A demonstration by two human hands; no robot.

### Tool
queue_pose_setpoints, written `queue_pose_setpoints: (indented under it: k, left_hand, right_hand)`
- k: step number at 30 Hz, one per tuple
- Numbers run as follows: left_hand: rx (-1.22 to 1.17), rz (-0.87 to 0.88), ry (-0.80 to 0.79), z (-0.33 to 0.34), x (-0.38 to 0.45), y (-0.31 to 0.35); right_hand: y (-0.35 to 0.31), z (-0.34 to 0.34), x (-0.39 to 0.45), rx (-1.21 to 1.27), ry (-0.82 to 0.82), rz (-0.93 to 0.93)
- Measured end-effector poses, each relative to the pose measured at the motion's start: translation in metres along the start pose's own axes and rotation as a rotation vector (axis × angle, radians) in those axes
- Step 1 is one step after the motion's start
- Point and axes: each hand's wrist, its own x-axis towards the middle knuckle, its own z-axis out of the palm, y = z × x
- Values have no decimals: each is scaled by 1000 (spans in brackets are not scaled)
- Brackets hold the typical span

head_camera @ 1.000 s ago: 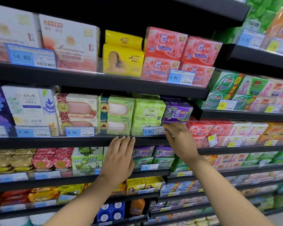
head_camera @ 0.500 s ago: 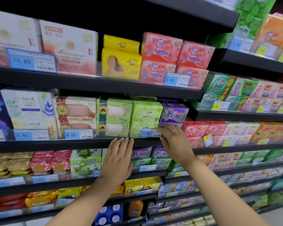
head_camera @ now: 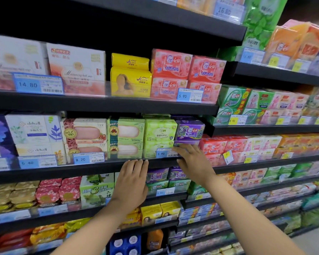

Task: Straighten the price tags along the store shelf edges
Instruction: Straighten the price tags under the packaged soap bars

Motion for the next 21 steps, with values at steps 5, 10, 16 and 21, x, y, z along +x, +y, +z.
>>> queue_pose_setpoints:
  k: [5,10,16,21]
  left_hand:
    - [-49,-17,29,-14,5,5]
    - [-47,29,54,-28,22,35]
    - [-131,18,-1,-42,43,102]
    - [-133,48,-21,-42,47,163]
  right_hand:
    - [7,-10,-22,17,42,23]
    - [38,-30,-58,5,73,37]
    - [95,-63,-109,6,117,64]
    - [153,-90,-158,23,126,61]
